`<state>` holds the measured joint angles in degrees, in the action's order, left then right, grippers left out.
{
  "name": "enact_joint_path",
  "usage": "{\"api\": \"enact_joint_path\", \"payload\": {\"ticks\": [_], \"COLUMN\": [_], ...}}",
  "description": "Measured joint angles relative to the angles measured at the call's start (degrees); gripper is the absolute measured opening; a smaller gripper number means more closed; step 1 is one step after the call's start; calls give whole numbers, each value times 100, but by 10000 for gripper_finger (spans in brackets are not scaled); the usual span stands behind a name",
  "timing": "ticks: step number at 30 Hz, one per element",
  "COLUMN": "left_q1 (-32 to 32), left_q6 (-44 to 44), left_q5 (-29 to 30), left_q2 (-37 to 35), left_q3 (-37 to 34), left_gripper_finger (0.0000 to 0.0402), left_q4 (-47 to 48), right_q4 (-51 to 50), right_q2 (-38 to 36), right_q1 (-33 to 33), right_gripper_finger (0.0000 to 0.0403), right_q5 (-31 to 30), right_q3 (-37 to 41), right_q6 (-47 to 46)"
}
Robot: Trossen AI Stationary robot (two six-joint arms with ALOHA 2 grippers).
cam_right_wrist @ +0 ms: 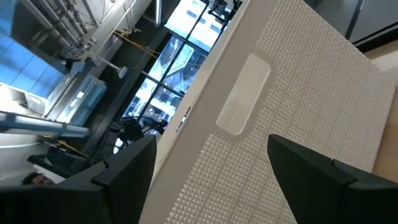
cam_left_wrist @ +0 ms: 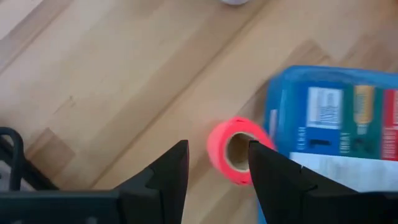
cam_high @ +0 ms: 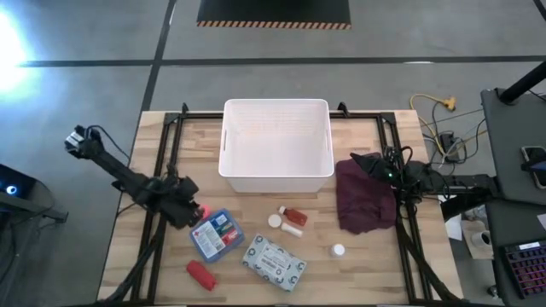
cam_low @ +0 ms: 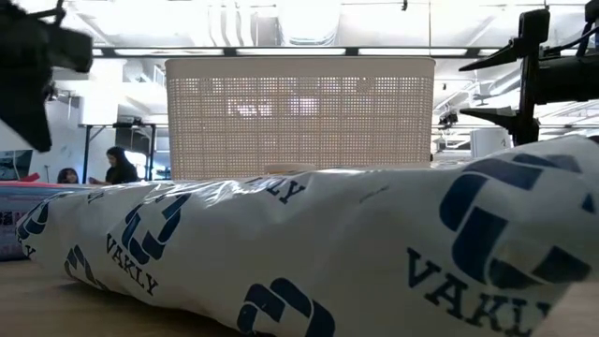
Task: Pick & place medical supplies in basket/bin
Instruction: Put the pink bandage into the white basket
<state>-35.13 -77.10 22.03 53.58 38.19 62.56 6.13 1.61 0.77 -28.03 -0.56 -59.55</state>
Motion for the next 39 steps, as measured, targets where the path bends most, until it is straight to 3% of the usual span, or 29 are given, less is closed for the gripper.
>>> {"api": "enact_joint_path", "payload": {"ticks": [9, 16, 21, 25, 27, 32, 36, 39], "left_q1": [-132, -123, -123, -121, -123, -123, -123, -123], "left_q6": [11, 5, 2, 6, 7, 73, 179, 781], "left_q5": [37, -83, -88, -99, -98, 382, 1408, 2647], "left_q2": [-27, -33, -37, -48, -72, -87, -70, -72], "left_q3": [-927, -1323, -1482, -1426, -1281, -390, 1006, 2146], "left_gripper_finger": [149, 141, 103, 40, 16, 13, 11, 10], "left_q4": [-1228, -1532, -2082, -2196, -2214, -1488, -57, 175], "right_q4": [0, -28, -240, -243, -243, -241, -241, -241], "right_q2": [0, 0, 0, 0, 0, 2, 2, 2], "right_q1": [-2, -2, 0, 0, 0, 3, 3, 3], "right_gripper_finger": [297, 297, 297, 297, 297, 297, 297, 297], "right_q5": [0, 0, 2, -1, -14, -48, -52, -52], "right_q3": [0, 0, 0, 0, 0, 0, 0, 0], "right_q6": [-214, -308, -471, -496, -496, -453, -356, -302]}}
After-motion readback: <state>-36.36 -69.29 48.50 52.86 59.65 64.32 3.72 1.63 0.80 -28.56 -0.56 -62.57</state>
